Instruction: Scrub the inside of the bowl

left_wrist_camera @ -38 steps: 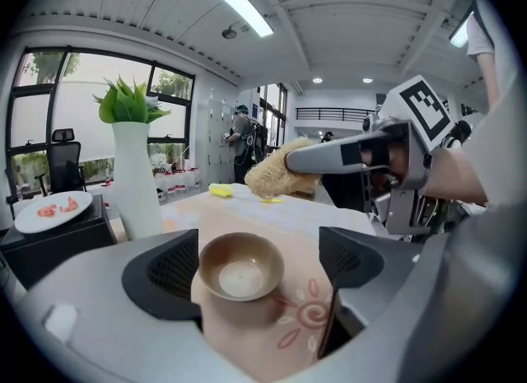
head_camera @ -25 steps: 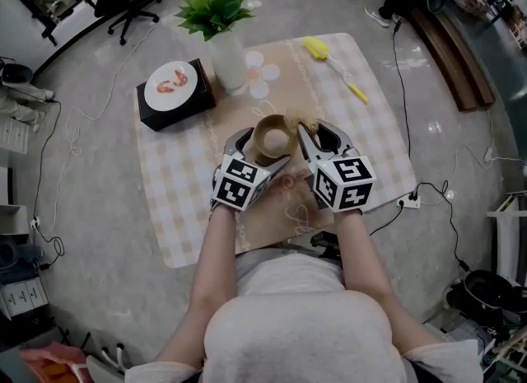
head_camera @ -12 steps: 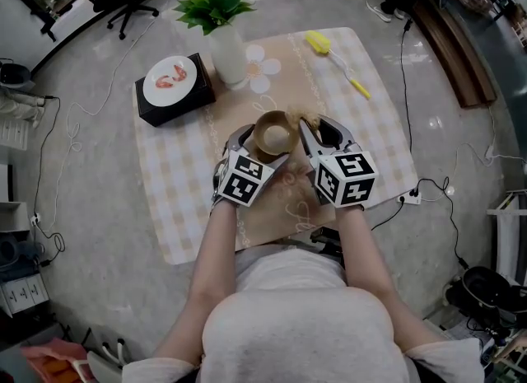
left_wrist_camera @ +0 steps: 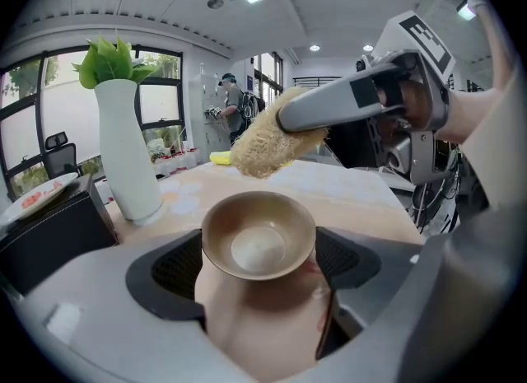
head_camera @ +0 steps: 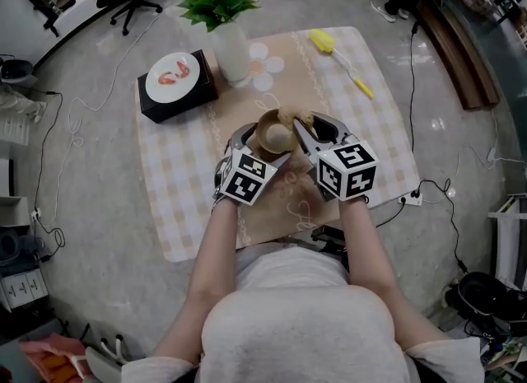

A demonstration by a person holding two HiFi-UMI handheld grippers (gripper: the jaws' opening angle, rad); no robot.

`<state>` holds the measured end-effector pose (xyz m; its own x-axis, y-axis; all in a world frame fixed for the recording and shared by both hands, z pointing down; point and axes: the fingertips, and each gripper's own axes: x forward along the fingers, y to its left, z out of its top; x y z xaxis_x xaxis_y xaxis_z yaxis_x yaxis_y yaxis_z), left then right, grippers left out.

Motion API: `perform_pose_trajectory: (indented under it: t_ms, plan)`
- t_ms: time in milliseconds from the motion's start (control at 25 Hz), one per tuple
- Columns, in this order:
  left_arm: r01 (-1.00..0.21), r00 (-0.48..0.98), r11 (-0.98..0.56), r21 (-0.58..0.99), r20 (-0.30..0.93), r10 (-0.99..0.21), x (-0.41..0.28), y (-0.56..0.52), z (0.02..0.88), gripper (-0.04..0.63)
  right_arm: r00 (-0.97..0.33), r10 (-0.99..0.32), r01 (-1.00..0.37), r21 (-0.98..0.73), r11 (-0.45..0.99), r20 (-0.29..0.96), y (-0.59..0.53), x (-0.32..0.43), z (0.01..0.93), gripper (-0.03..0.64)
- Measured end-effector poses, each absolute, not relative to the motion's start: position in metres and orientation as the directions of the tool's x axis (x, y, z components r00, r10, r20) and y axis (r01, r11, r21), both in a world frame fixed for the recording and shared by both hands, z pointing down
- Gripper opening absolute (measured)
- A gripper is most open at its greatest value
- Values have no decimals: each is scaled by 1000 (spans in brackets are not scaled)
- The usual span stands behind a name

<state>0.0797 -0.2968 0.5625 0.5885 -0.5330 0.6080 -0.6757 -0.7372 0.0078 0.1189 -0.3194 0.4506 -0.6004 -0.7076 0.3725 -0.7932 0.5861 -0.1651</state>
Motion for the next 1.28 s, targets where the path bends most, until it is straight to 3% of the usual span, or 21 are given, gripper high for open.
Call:
perform_pose_trajectory:
  t_ms: [800, 1280]
  plan:
    - [-675, 593, -738, 23, 612, -523, 80, -297, 562, 439, -696, -468, -645, -188, 740, 545, -350, 61, 491, 103]
    - [-676, 593, -736, 28, 613, -522, 79, -297, 562, 439, -690, -415, -623, -194, 758, 593, -366, 71, 501, 103]
